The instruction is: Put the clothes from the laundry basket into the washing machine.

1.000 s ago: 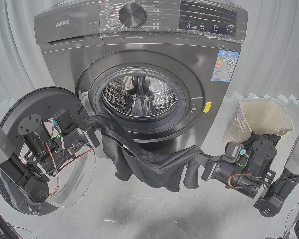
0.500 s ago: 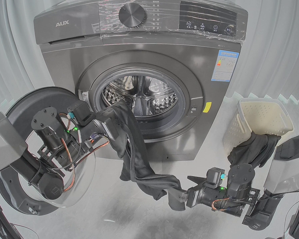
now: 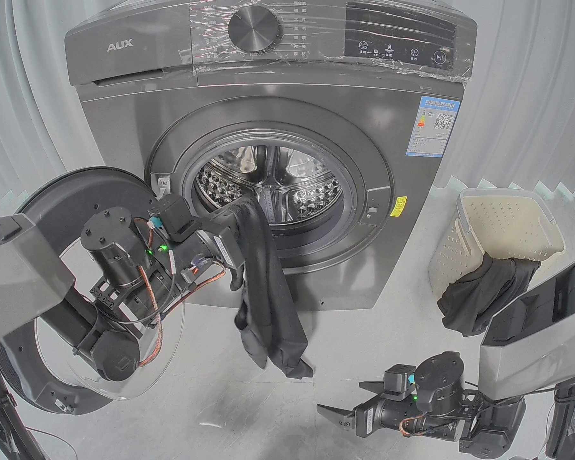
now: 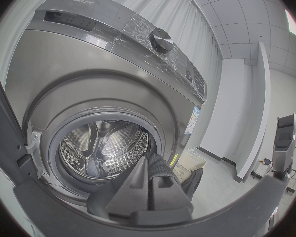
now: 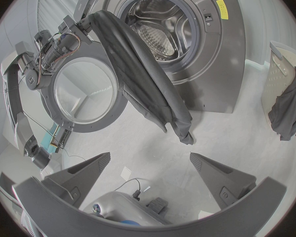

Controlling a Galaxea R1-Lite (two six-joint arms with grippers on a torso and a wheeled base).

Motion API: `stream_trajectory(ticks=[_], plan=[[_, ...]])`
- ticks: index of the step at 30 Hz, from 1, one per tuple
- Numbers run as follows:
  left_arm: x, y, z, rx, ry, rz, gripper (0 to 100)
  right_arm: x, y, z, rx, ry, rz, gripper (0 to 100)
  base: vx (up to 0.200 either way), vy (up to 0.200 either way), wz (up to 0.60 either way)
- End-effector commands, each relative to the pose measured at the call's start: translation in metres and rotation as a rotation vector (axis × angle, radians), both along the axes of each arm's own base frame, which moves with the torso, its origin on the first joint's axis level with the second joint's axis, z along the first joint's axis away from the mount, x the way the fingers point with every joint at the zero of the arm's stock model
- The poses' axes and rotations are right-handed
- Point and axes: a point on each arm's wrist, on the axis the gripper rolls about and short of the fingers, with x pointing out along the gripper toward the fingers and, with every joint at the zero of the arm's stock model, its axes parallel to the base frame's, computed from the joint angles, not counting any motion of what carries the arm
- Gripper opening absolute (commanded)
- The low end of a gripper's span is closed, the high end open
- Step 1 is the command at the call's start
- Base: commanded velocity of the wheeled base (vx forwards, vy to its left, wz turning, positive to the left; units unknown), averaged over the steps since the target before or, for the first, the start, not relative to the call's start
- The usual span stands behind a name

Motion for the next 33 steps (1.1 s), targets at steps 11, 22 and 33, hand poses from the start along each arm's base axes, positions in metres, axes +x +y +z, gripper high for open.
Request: stream_trajectory(ticks=[11, 22, 33], plan=[[-0.010, -0.016, 0.001, -0.002, -0.002, -0.052, 0, 0.081, 0.037, 0.010, 0.101, -0.280, -0.048, 100, 0.000, 0.000, 0.00], [-0.012, -0.019, 0.002, -0.007, -0.006, -0.061, 0, 0.111, 0.063, 0.003, 0.141, -0.364, -0.022, 100, 0.000, 0.000, 0.00], [-0.015, -0.024, 0.002, -0.006, -0.007, -0.076, 0, 0.133, 0.080, -0.017, 0.138, -0.423, -0.004, 100, 0.000, 0.000, 0.00]])
